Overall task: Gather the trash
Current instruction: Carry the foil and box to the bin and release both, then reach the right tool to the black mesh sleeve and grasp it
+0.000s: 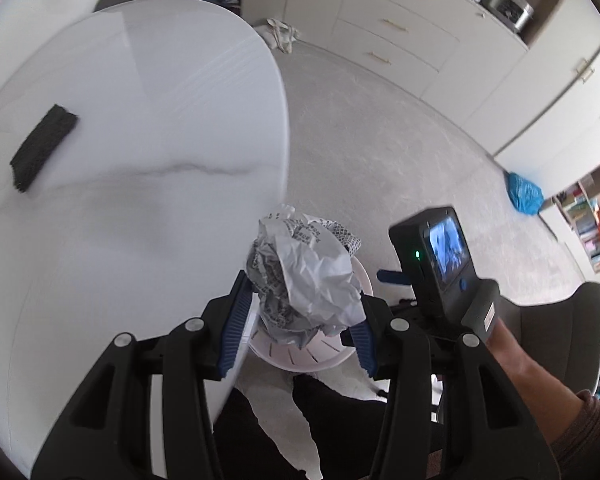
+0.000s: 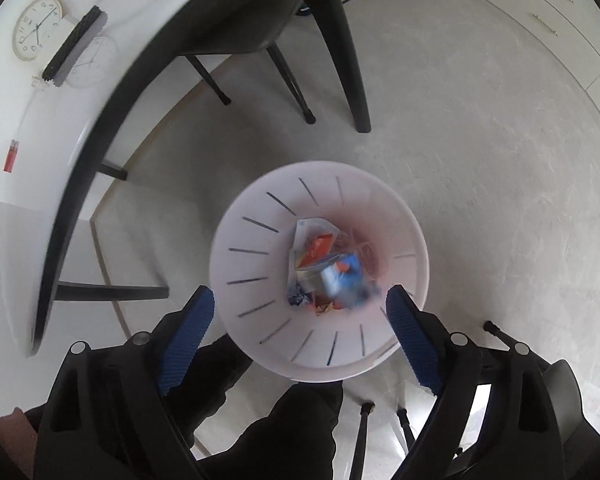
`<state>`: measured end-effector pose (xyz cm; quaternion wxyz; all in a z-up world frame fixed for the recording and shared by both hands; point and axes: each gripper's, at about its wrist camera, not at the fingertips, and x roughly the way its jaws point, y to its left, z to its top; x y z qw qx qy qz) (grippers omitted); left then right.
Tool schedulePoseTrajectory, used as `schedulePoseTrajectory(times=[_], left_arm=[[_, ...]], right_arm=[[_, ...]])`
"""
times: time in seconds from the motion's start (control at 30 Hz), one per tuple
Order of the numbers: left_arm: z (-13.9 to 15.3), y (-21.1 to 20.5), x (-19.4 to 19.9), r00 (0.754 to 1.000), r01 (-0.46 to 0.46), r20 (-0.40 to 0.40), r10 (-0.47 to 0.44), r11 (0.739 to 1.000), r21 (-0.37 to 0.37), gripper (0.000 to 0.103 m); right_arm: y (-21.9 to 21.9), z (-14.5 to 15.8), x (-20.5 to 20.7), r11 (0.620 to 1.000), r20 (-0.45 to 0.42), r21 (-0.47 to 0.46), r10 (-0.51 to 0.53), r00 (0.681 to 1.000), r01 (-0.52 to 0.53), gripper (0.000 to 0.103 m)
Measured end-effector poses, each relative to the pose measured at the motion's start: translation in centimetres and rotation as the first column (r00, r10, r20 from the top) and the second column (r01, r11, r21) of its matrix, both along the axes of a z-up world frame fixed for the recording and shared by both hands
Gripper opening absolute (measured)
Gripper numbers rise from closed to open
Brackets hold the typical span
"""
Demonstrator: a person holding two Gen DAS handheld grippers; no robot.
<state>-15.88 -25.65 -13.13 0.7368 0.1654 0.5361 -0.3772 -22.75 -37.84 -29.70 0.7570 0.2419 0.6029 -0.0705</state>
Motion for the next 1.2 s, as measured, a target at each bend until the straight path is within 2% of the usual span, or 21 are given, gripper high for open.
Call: schedulePoseTrajectory(times=[0.07, 0.23, 0.33, 0.4, 0.47, 0.53, 0.6, 0.73, 0.9, 1.03, 1.1, 1.2], left_arm=[[-1.3, -1.6, -1.0, 1.0, 0.028, -0.012, -0.027, 0.999, 0.027, 0.046], [-4.8, -4.3, -2.5, 0.997, 0.054, -0.055, -0.049, 0.995, 0.089, 0.049], [-6.8, -5.0, -2.6, 0.994, 0.047, -0.105, -0.036, 0.993, 0.109, 0.062], [-7.7, -5.3, -2.7, 0.992, 0.038, -0.124, -0.022, 0.991, 0.127, 0.078], [-8.2, -5.3, -2.6, 0.991, 0.03, -0.134, -0.01, 0.989, 0.142, 0.084], [-8.0, -5.4, -2.6, 0.991, 0.027, -0.135, -0.008, 0.99, 0.138, 0.085], [-7.4, -5.4, -2.6, 0.993, 0.018, -0.118, -0.003, 0.991, 0.132, 0.091], [-5.8, -4.9, -2.9, 0.996, -0.014, -0.081, 0.023, 0.994, 0.109, 0.093], [-2.5, -3.3, -1.4, 0.994, -0.104, -0.026, 0.105, 0.993, 0.048, 0.093], [1.4, 1.2, 1.7, 0.963, -0.266, 0.03, 0.266, 0.964, -0.019, 0.093], [3.1, 4.4, 3.3, 0.933, -0.353, 0.059, 0.355, 0.935, -0.043, 0.093], [5.1, 10.1, 6.1, 0.872, -0.474, 0.106, 0.478, 0.878, -0.062, 0.093]], right_arm=[[-0.7, 0.8, -0.7, 1.0, 0.019, -0.009, -0.017, 1.0, 0.018, 0.094], [-2.7, 3.2, -4.4, 0.994, 0.041, -0.108, -0.025, 0.999, 0.03, 0.096], [-4.3, 3.7, -6.5, 0.99, 0.035, -0.136, -0.038, 0.999, 0.042, 0.096], [-5.5, 3.9, -7.7, 0.987, 0.028, -0.147, -0.061, 0.998, 0.065, 0.096], [-6.3, 3.8, -8.3, 0.986, 0.023, -0.143, -0.084, 0.996, 0.086, 0.096], [-6.7, 3.9, -9.0, 0.985, 0.029, -0.138, -0.105, 0.994, 0.108, 0.096], [-7.1, 3.8, -9.1, 0.984, 0.035, -0.127, -0.118, 0.992, 0.122, 0.096], [-7.1, 4.8, -8.7, 0.986, 0.063, -0.122, -0.111, 0.992, 0.118, 0.096], [-6.2, 8.4, -6.9, 0.989, 0.139, -0.134, -0.048, 0.989, 0.067, 0.096], [-3.8, 12.7, -3.0, 0.994, 0.245, -0.105, 0.045, 0.968, -0.02, 0.097], [-2.2, 14.3, -0.4, 0.992, 0.284, -0.099, 0.105, 0.953, -0.08, 0.099], [1.7, 16.7, 5.0, 0.974, 0.344, -0.132, 0.222, 0.912, -0.187, 0.1]])
